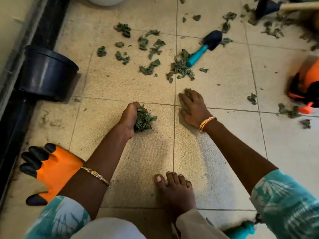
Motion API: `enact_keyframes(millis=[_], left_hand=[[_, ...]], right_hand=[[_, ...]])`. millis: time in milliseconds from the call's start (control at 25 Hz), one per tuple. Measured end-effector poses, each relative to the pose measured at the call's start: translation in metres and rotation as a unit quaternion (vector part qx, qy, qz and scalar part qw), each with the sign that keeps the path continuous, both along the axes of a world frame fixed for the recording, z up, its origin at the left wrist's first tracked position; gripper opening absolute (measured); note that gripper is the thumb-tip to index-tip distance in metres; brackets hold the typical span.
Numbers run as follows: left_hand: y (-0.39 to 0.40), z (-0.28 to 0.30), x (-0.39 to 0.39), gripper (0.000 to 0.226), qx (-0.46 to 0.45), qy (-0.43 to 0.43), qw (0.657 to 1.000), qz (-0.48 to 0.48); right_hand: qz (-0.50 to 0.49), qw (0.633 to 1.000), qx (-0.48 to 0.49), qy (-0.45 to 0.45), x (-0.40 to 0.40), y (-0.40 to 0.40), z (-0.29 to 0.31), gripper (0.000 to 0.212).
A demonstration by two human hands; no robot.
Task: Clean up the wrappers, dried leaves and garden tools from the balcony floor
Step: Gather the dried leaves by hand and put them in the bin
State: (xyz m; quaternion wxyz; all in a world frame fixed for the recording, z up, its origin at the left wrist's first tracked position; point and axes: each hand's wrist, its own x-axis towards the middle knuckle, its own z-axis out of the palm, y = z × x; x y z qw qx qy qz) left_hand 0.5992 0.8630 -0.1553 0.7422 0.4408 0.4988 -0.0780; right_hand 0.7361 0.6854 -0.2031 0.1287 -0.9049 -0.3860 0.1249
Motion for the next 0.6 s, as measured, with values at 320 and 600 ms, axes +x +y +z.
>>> enact_keyframes(millis=[320,600], left_hand=[[-0.009,-0.001,0.012,0.026,0.018,0.0,0.999,-0.045],[-0.014,0.004,0.017,0.027,0.03,-0.008,0.997,-0.075]], right_hand=[[0.02,0.985,0.114,-0.129,-0.057,-0.061,-0.017,0.034],[-0.159,0.967,0.191,0.062,-0.003,-0.025,0.029,0.019]])
